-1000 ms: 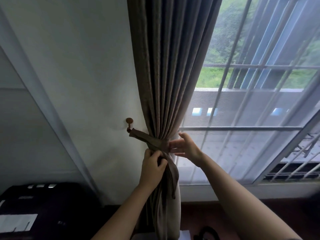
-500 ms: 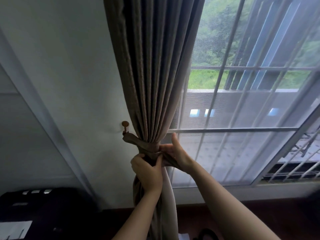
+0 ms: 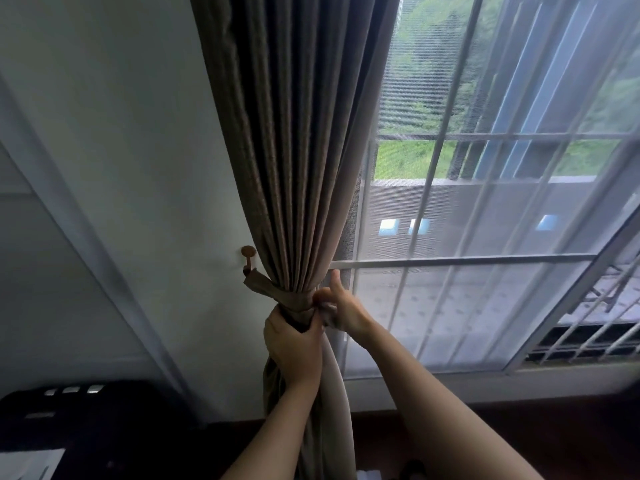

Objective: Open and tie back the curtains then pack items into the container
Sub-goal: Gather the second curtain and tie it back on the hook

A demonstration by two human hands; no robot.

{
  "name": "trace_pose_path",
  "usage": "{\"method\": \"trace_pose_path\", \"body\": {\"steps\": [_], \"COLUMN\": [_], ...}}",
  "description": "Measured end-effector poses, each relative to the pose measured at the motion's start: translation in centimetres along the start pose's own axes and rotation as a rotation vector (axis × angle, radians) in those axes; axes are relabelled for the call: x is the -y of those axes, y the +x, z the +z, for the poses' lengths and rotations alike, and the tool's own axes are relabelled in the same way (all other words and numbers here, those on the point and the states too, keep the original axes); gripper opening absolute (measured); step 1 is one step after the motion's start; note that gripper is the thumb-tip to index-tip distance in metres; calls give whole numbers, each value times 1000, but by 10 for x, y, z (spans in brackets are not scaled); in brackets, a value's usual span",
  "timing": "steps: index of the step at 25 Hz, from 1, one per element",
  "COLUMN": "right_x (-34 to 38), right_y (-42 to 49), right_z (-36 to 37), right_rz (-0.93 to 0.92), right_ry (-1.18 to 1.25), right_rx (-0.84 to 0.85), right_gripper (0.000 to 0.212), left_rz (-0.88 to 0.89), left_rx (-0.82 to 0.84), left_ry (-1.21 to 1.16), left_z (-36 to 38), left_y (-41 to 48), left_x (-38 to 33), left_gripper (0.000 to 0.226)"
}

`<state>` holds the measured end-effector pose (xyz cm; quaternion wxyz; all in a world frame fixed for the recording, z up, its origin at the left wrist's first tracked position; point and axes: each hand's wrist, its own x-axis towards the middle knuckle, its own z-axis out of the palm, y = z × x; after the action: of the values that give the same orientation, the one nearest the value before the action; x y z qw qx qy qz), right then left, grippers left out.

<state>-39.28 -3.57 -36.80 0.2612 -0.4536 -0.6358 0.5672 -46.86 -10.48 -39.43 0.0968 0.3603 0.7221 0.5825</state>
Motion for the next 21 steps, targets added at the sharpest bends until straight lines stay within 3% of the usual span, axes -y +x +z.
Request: {"method": "trace_pose_path", "body": {"steps": [3,5,7,10,14,19,21], "right_x": [-4,-20,-39,-55,-32,-17,-8], "right_y": [-9,-15,-14,-10,0,35,49], "right_z": [7,12,18,39,65,94,101], "right_rz": [-28,-59,91,389,302,239,221], "right_ry": [-101,-43,103,407,1038,1136,1118], "right_rx": [-163,-341,-456,-220,-90,-222,-263], "right_gripper": [64,46,37,40,35,35,35], "left_rz": [68,104,129,158,195,160,111], "left_rx": [-3,21,4,-16,-62,-152,-180], "left_ry": [43,105,136,174,218,173,175], "left_z": [0,-2,-10,-31,-59,-81,-86], "left_y": [3,11,20,31,41,49,55], "left_x": [2,6,13,26,28,42,43], "left_gripper": [37,33,32,31,28,43,36]}}
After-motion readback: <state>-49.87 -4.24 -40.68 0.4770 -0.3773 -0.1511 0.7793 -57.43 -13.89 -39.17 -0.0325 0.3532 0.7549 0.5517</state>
